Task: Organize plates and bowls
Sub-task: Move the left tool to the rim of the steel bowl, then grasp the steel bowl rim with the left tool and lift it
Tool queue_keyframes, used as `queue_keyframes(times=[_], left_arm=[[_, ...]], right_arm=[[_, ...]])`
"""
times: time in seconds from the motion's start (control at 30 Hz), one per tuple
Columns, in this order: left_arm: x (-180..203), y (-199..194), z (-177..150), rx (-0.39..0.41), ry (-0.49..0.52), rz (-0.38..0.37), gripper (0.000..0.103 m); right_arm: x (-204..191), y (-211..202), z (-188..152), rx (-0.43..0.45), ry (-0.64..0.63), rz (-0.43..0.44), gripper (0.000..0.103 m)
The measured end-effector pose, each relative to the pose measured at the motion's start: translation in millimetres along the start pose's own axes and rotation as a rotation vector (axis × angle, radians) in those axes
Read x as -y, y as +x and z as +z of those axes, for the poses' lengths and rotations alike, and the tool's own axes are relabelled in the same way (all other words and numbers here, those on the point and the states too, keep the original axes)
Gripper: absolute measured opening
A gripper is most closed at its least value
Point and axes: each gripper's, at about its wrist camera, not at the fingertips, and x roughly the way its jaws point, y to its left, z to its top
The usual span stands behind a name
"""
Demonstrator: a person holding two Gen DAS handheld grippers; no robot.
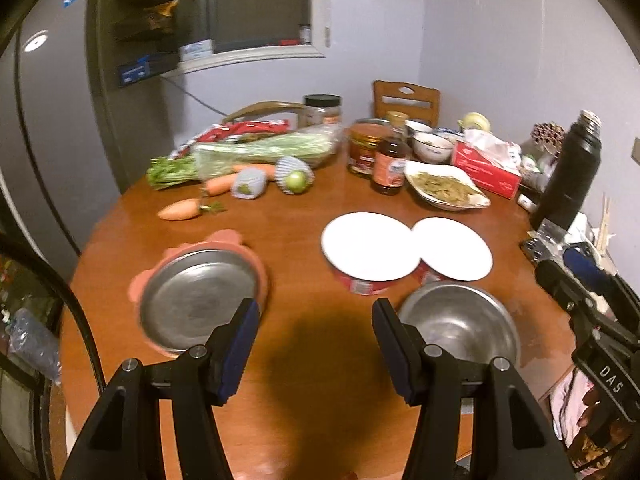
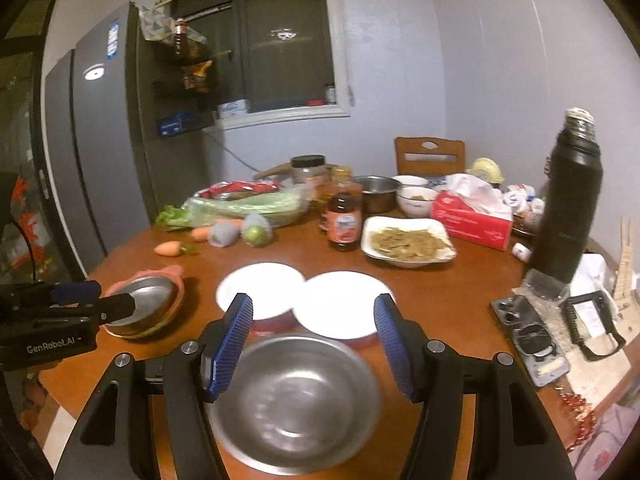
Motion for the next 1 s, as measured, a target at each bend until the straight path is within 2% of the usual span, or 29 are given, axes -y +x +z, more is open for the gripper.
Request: queue_keyframes(times=[0.2,0.33,0.47,0.6,0.73,1.0], left_arm=[[32.7,27.1,-0.5,-0.053,0.032,-0.04,0.058],[47.2,40.0,-5.5,-0.085,0.054,-0.051,0.058],[52.5,46.9,-9.4,-0.101,0.065,-0.063,0.058],[53.7,59.1,-13.0,-0.129,0.065,-0.075,0.058],[53.6,73.5,-18.4,-0.178,0.064,-0.079,0.058],[57.4,87.2,-24.5,-0.21,0.055,-0.119,0.058]], right_arm=[[36.6,5.8,-15.5,-0.07,0.044,-0.033,0.065],[54.8,15.1,-28.5,-0.143,0.097,0.01,0.065],[56.6,26.6,-41.7,-0.202,0.094,0.014,0.065],[54.5,36.3,-50.3,-0.238,0.105,0.058,0.065],[54.0,43.7,-54.4,-0.258,0.114,0.058,0.065],[57.4,56.3,-65.2,-0.298,0.124,0.071,0.065]])
